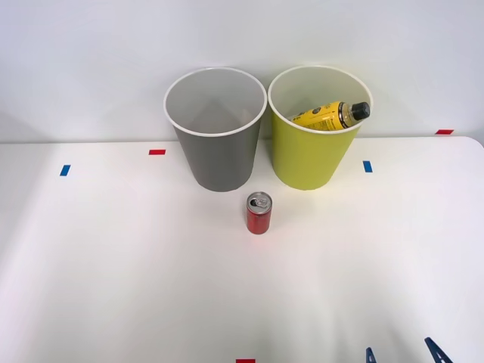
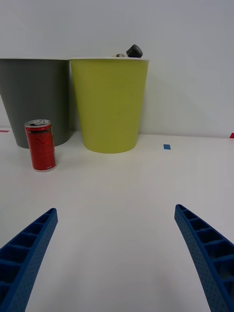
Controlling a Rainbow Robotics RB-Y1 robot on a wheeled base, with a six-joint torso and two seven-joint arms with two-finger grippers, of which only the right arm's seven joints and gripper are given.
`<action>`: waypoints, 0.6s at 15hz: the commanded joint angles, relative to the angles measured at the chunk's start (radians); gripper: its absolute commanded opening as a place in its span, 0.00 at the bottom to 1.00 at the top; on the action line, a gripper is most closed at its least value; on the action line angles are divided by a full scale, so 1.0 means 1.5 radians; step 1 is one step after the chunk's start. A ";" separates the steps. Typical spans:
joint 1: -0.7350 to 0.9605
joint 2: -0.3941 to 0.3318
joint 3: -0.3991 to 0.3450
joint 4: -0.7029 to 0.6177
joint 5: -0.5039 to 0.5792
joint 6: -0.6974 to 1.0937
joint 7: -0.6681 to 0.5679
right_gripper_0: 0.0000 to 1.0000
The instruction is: Put cans in the gray bin, plastic bottles in the light green bin
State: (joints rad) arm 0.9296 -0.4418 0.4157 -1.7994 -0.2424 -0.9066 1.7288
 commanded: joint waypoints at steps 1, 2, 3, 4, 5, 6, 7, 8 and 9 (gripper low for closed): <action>0.000 0.000 0.000 0.000 0.000 0.000 0.000 0.83; 0.000 0.000 0.000 0.000 0.000 0.000 0.000 0.83; 0.000 0.000 0.000 0.000 0.000 0.000 0.000 0.83; 0.000 0.000 0.000 0.000 0.000 0.000 0.000 0.83; 0.000 0.000 0.000 0.000 0.000 0.000 0.000 0.83; 0.000 0.000 0.000 0.000 0.000 0.000 0.000 0.82; 0.000 0.000 0.000 0.000 0.000 0.000 0.000 0.83; 0.000 0.000 0.000 0.000 0.000 0.000 0.000 0.83; 0.000 0.000 0.000 0.000 0.000 0.000 0.000 0.83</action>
State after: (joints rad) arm 0.9296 -0.4418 0.4157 -1.7994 -0.2424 -0.9066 1.7288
